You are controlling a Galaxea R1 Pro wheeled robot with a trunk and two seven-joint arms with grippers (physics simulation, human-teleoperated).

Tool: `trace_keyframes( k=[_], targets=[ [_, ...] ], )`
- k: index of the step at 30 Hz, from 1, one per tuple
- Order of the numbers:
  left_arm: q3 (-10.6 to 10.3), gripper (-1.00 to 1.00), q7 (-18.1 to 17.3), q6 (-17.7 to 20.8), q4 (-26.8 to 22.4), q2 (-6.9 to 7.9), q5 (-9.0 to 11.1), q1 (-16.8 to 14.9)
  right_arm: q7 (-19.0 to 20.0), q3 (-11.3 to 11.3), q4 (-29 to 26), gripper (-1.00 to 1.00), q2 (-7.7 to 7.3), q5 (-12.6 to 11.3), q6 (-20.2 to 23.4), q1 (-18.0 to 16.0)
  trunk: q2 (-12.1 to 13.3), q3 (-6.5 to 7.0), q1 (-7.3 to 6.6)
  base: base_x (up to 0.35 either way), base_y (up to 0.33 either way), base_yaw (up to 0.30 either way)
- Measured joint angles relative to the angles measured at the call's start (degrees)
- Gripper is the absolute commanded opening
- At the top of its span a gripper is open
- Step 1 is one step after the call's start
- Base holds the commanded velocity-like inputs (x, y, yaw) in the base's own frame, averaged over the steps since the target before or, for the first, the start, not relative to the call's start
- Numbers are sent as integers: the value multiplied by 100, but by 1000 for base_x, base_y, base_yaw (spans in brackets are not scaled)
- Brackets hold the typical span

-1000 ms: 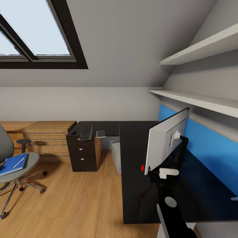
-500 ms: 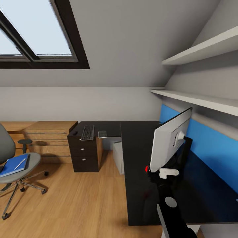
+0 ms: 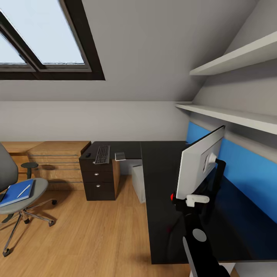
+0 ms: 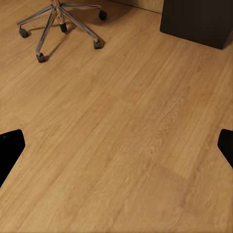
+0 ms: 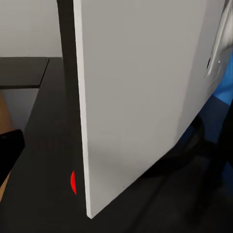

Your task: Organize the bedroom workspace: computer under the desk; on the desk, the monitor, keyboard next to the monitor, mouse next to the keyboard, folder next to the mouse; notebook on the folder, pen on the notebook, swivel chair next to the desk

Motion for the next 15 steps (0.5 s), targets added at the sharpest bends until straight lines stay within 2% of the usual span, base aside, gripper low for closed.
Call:
trace_keyframes(
  k=[3,6,9,10,12,15],
  targets=[
    [-4,100,3,-3,0,0,0,0,-36,1,6,100,0,10,-79,0,0,0,0,0,0,0],
    [-7,100,5,-5,0,0,-3,0,-248,6,30,100,0,18,-266,0,0,0,0,0,0,0],
    [-9,100,5,-5,0,0,-1,0,-681,22,57,100,1,17,-562,0,0,0,0,0,0,0],
    [-9,100,9,-7,0,0,-2,0,-930,60,94,100,1,26,-723,0,0,0,0,0,0,0],
    [-11,100,11,-10,0,0,-4,0,-1176,135,150,100,1,42,-905,1,0,0,0,0,0,0],
    [-15,100,14,-13,0,0,-6,0,-1642,378,310,100,1,47,-1461,1,0,0,0,0,0,0]
  ],
)
